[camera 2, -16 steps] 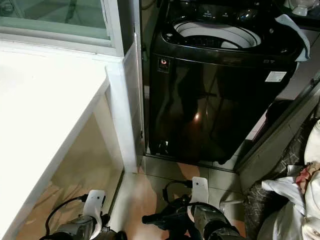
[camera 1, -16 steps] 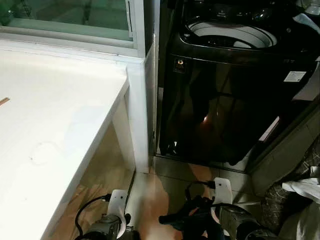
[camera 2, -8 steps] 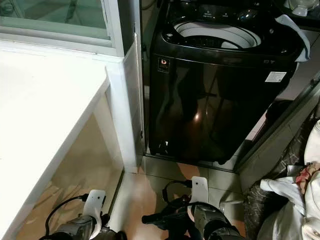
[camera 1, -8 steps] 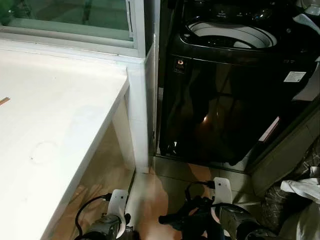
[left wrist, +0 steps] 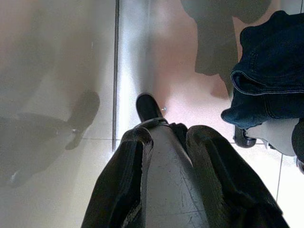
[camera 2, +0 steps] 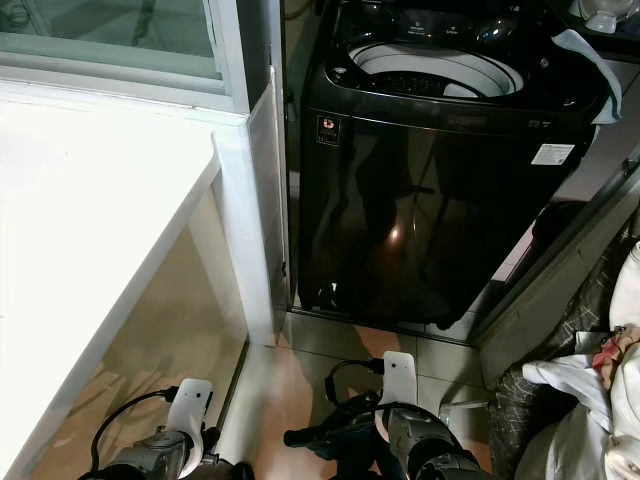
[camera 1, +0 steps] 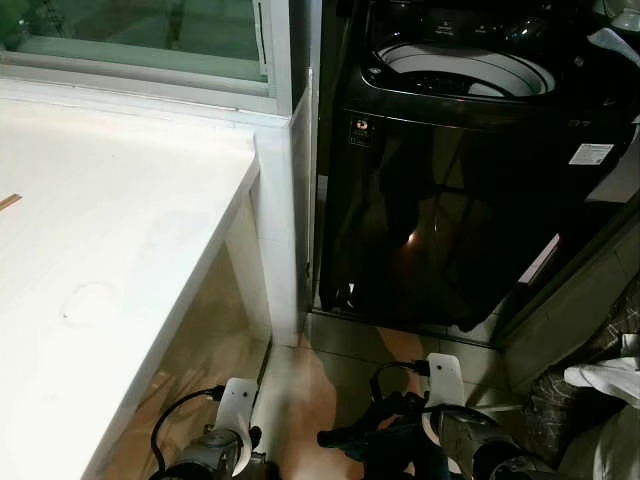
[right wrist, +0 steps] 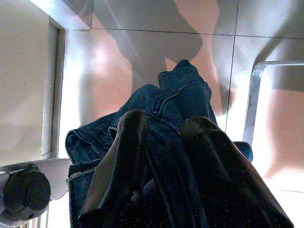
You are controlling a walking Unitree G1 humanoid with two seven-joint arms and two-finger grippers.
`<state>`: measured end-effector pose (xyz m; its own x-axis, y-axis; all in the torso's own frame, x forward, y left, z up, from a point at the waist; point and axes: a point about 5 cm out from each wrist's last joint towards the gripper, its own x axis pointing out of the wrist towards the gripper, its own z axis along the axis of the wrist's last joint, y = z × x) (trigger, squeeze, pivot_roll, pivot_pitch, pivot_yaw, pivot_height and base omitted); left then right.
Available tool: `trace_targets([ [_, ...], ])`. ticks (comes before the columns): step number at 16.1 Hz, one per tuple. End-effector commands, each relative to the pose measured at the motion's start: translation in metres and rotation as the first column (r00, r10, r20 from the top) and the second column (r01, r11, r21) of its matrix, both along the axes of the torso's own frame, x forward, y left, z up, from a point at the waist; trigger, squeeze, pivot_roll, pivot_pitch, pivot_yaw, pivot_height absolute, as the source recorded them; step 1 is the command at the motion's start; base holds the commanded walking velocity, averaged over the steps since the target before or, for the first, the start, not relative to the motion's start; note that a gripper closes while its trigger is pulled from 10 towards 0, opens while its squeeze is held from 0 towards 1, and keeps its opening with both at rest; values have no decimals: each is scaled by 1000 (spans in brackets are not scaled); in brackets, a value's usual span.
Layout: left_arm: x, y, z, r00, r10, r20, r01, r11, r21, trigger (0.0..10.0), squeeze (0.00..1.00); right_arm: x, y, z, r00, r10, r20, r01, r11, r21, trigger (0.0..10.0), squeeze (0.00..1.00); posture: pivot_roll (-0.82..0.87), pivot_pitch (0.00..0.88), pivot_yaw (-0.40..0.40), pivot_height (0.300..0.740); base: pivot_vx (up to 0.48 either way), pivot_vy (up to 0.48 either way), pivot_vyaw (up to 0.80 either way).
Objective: Clothes washing
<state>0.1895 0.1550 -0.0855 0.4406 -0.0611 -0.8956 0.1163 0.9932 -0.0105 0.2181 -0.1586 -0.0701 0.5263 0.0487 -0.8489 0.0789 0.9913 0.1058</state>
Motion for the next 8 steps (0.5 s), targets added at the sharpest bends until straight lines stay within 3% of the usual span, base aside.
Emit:
trace_targets([
  [1, -1, -1, -1, 1000, -17, -7, 17, 1000, -1, 10000, 0, 3, -1, 2, 1000, 6, 3, -6, 1000, -2, 10000, 0, -16, 14, -16, 740, 0, 0, 0],
  [8, -2, -1, -1, 1000, -16, -7, 16, 1000, -1, 10000, 0, 3, -2, 2, 1000, 26, 2, -26, 1000, -9, 10000, 0, -12, 14, -20, 740, 0, 0, 0],
])
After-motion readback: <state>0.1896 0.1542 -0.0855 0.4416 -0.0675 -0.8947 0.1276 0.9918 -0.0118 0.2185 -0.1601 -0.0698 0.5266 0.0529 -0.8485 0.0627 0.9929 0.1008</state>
